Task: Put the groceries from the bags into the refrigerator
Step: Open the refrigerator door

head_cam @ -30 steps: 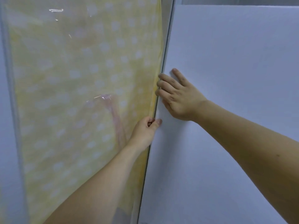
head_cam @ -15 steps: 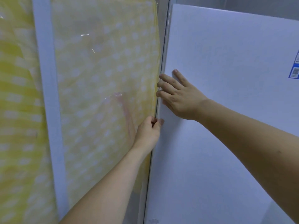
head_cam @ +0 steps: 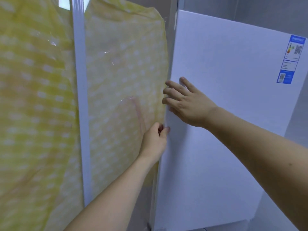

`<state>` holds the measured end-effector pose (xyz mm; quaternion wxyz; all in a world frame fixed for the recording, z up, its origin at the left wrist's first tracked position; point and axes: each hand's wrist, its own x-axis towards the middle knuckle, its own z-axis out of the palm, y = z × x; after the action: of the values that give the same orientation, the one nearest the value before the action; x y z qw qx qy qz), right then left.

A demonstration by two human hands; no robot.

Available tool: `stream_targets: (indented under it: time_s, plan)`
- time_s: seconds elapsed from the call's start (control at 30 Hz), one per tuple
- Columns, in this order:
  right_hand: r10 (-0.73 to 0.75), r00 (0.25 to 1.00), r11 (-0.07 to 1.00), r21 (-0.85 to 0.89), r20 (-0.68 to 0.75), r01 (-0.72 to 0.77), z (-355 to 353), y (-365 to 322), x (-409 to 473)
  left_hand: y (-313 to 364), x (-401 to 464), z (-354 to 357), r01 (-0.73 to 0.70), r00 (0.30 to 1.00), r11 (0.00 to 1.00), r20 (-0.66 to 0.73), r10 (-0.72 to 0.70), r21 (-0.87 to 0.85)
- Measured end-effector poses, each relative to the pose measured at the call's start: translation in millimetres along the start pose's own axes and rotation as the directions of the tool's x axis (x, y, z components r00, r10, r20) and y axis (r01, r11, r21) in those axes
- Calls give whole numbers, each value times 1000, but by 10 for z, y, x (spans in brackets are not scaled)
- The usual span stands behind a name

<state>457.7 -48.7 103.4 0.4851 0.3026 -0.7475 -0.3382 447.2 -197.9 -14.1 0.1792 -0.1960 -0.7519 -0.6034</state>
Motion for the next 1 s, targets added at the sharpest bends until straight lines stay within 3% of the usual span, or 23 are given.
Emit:
stream_targets:
  time_s: [0.23,0.63,1.0]
  plan:
    - [-25,999,997,69,-43,28,-543,-16,-314,350,-631,85,-65,993,989,-93,77,131]
    - [-40,999,995,92,-31,43,-1198,12,-715,758,-1283,272,-77,984,970,-136,111,231]
    - [-58,978,993,90,-198,77,-1988,203,-1503,1506,-2287,791,-87,966,920,-192,172,382]
